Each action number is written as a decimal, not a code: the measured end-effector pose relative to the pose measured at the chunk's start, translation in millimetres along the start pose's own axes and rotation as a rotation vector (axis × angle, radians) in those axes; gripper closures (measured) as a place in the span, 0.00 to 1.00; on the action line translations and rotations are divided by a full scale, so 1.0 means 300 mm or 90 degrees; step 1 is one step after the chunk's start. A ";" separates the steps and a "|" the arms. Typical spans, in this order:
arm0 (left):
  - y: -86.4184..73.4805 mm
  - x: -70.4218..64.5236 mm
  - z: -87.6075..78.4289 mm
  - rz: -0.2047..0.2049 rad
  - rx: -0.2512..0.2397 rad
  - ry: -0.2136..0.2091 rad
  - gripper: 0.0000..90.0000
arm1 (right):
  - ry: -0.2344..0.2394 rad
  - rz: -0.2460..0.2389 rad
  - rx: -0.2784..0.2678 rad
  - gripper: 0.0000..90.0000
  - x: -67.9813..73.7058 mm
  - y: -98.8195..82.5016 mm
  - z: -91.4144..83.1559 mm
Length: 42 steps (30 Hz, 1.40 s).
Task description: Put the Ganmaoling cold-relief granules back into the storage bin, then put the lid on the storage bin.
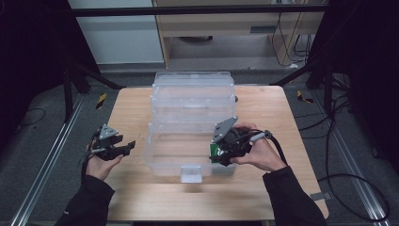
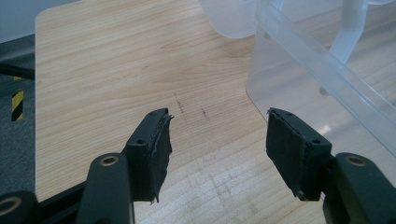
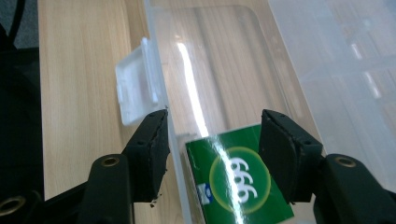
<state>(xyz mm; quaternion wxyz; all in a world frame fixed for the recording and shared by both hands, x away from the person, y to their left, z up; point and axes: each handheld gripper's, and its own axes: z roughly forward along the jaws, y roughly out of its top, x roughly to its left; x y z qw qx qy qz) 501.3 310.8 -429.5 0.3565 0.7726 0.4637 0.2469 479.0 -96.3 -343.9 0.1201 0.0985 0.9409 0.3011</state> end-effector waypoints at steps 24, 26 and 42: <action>0.012 0.004 -0.019 -0.003 -0.016 0.004 0.44 | 0.037 -0.026 0.046 0.47 0.028 0.039 0.100; 0.013 0.004 -0.019 -0.003 -0.018 0.003 0.44 | 0.039 -0.030 0.059 0.47 0.031 0.040 0.113; 0.012 0.007 -0.023 -0.002 -0.018 0.004 0.44 | 0.088 -0.020 0.103 0.53 0.047 0.025 0.204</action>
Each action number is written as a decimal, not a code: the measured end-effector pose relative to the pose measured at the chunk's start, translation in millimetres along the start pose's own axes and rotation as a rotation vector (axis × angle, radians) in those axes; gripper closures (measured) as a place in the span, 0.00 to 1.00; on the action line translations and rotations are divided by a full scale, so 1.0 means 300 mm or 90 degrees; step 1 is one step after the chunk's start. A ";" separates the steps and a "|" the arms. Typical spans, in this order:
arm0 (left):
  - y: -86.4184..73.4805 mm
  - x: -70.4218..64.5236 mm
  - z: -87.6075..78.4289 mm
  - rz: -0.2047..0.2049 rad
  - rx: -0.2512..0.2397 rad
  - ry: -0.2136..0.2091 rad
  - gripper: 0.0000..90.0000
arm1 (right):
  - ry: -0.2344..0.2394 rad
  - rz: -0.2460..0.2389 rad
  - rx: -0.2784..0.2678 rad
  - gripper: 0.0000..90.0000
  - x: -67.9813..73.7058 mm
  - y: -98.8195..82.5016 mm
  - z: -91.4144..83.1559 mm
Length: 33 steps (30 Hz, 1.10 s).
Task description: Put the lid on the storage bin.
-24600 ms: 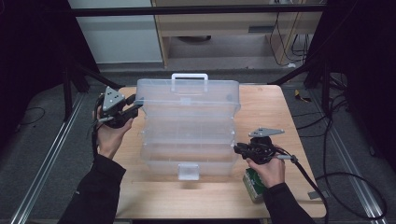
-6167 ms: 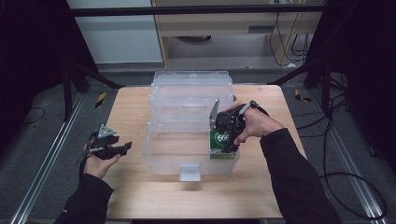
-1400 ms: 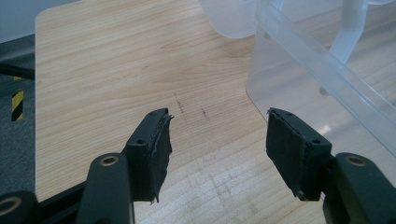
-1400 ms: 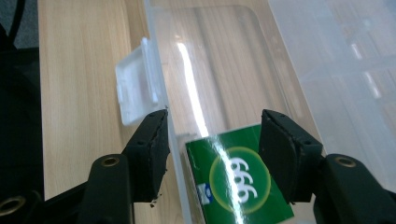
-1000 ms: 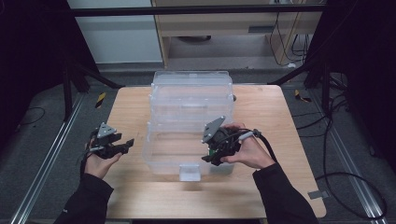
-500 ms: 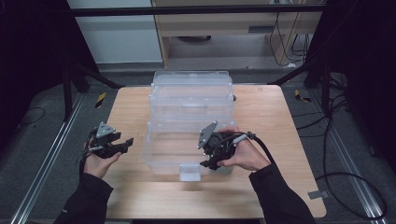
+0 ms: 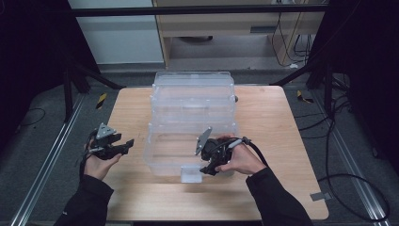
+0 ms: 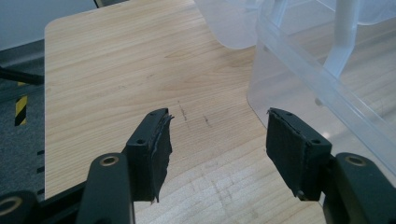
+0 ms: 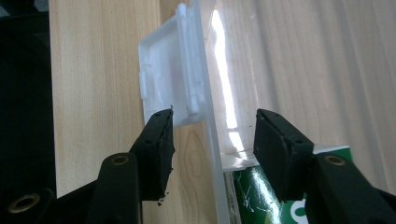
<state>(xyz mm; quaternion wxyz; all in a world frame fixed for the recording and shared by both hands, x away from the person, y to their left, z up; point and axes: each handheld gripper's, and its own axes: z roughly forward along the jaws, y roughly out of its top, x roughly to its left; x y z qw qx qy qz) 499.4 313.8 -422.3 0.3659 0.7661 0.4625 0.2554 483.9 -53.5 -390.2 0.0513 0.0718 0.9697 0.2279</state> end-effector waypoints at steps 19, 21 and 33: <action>0.013 0.007 -0.014 -0.004 -0.014 0.000 0.44 | 0.039 0.005 0.031 0.64 -0.019 0.008 0.051; 0.015 0.006 -0.017 -0.002 -0.015 -0.001 0.44 | 0.044 0.007 0.035 0.65 -0.021 0.012 0.053; 0.043 -0.012 -0.038 0.013 -0.033 -0.012 0.44 | 0.078 0.020 0.043 0.75 -0.026 0.016 0.060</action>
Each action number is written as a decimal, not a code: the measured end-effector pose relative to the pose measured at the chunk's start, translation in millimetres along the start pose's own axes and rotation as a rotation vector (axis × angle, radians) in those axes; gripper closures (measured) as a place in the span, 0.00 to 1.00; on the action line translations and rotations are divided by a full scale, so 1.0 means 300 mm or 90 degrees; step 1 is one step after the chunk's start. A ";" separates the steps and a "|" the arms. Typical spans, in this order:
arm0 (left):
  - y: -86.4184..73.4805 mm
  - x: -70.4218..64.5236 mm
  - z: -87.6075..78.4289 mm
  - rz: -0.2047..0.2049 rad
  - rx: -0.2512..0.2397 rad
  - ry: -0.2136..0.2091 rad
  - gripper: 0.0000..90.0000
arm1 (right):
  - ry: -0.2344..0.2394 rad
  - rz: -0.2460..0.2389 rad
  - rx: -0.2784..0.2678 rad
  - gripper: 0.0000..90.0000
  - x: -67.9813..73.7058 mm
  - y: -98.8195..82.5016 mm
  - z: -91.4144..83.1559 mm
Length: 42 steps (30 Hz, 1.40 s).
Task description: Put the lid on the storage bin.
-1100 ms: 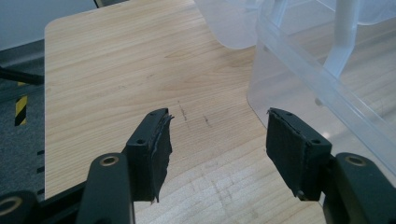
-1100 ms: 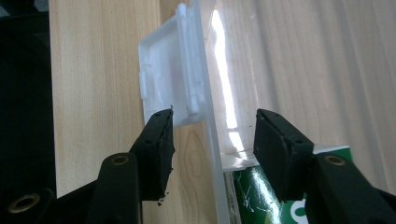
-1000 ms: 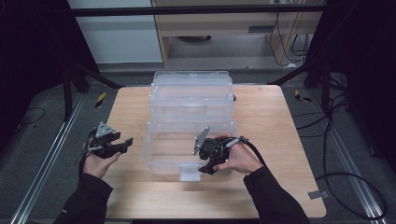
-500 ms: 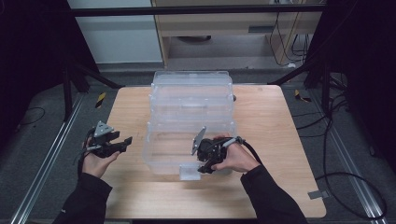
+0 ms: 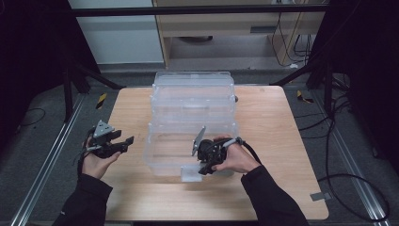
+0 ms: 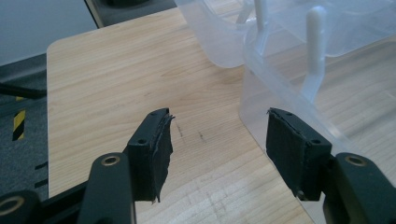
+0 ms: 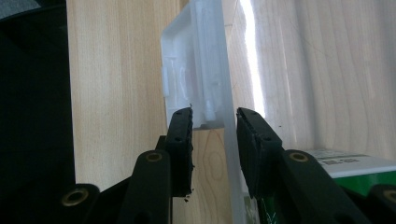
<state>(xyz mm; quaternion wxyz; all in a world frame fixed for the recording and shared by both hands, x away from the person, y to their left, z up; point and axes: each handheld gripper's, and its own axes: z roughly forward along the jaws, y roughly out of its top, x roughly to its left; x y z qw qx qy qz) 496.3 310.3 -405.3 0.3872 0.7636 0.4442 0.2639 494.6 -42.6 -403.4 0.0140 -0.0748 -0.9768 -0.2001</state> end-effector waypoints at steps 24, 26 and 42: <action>0.202 -0.065 -0.053 0.111 -0.060 -0.053 0.45 | -0.007 0.008 0.007 0.75 0.005 0.005 0.001; 0.218 -0.074 -0.052 0.120 -0.066 -0.059 0.45 | -0.008 0.009 0.007 0.75 0.006 0.005 0.000; 0.383 -0.132 -0.016 0.226 -0.059 -0.079 0.44 | -0.005 0.009 0.007 0.75 0.005 0.005 0.000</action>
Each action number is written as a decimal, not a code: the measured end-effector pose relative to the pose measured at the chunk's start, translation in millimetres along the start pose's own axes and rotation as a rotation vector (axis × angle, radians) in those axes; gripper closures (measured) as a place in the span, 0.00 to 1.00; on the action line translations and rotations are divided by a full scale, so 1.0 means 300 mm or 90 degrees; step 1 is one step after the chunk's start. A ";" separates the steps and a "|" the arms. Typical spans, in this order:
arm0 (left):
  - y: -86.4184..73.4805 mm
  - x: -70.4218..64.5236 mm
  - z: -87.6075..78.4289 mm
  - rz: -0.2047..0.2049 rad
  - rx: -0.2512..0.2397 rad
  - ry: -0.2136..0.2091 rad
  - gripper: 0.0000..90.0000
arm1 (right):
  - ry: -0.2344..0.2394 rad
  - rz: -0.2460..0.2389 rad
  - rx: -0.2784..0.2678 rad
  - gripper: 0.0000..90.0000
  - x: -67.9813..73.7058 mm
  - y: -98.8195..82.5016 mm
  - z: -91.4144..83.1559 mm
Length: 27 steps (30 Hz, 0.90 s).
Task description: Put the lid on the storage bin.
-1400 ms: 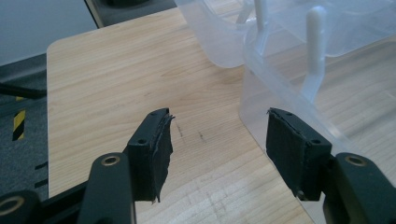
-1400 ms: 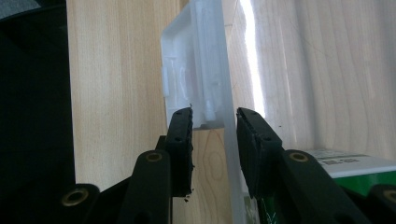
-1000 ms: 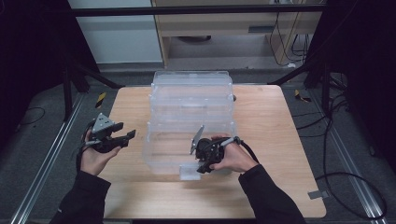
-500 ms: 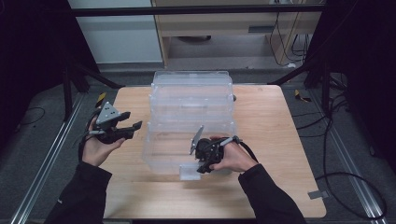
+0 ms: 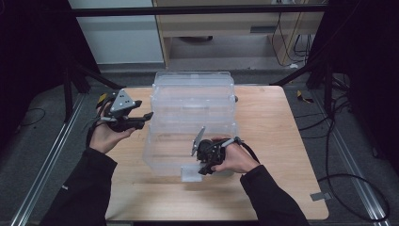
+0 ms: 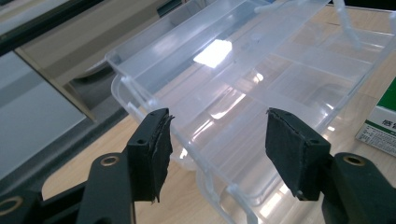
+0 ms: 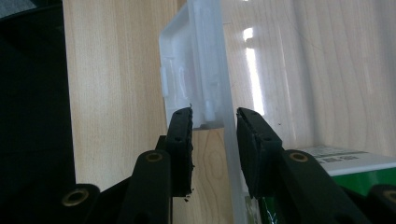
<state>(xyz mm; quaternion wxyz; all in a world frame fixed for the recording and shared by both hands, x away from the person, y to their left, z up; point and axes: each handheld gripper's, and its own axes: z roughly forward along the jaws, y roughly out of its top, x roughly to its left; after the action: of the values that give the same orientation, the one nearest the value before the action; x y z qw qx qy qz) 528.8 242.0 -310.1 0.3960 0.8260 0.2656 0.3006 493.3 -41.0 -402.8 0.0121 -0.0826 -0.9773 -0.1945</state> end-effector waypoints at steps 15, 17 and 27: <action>0.103 0.006 0.032 0.103 0.027 -0.017 0.44 | 0.000 -0.004 -0.003 0.75 0.000 -0.002 0.000; 0.116 0.007 0.036 0.119 0.031 -0.018 0.44 | 0.000 -0.003 -0.003 0.75 -0.001 -0.001 0.001; 0.159 -0.010 0.082 0.192 0.064 -0.053 0.43 | -0.001 -0.009 -0.005 0.75 -0.002 -0.003 0.001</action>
<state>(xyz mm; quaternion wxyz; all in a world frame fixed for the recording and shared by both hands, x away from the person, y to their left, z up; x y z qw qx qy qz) 553.6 201.7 -284.6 0.3151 0.8870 0.1365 0.3088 493.7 -41.7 -403.3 0.0098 -0.0759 -0.9772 -0.1981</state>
